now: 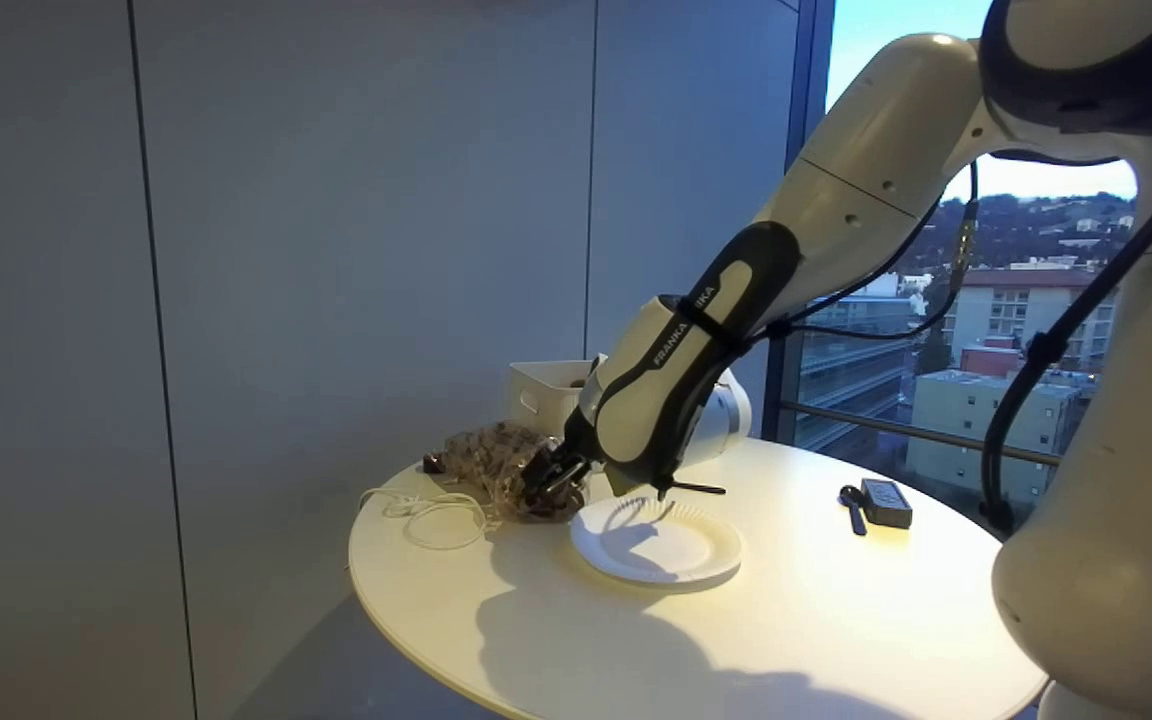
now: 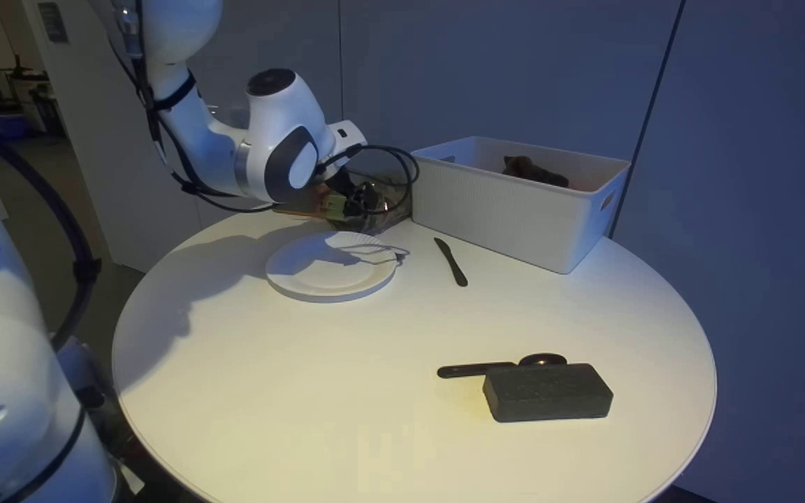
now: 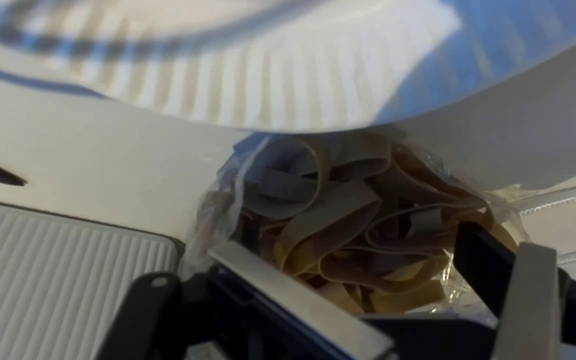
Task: Move the white plate backwards then put some rubber bands on the plate.
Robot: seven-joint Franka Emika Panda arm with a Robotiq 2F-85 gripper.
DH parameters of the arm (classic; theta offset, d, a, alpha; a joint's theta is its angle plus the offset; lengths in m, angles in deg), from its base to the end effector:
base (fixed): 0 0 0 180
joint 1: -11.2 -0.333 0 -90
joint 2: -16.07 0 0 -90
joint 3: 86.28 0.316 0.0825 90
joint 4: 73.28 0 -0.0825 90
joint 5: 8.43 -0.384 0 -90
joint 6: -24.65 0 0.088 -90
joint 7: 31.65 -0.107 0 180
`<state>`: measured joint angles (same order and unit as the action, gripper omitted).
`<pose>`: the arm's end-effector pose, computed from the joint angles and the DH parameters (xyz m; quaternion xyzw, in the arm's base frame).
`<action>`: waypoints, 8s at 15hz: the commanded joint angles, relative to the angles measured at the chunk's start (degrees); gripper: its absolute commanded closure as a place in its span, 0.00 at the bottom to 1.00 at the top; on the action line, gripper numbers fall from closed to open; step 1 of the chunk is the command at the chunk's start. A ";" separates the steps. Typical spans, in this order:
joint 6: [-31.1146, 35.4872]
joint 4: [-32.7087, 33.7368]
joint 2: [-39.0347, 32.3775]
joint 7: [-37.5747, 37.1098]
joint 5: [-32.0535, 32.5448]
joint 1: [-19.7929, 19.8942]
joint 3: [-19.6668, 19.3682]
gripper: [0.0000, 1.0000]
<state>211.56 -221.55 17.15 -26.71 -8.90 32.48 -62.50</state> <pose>0.4896 0.0206 0.3456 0.9390 0.0583 0.3388 0.0099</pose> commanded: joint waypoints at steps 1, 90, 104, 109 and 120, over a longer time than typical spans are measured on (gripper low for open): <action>-1.80 4.24 -3.37 -0.26 1.60 -8.97 -7.99 0.00; -49.55 0.32 23.86 -27.92 0.34 -16.61 -19.88 0.00; -51.48 -0.11 25.03 -33.64 5.29 -11.48 -19.57 0.00; -52.28 -0.26 24.68 -40.27 7.38 -3.44 -22.80 0.00; -50.69 3.43 15.79 -47.15 10.80 8.53 -32.62 0.00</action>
<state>159.51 -220.71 36.58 -69.37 -1.16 39.02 -93.98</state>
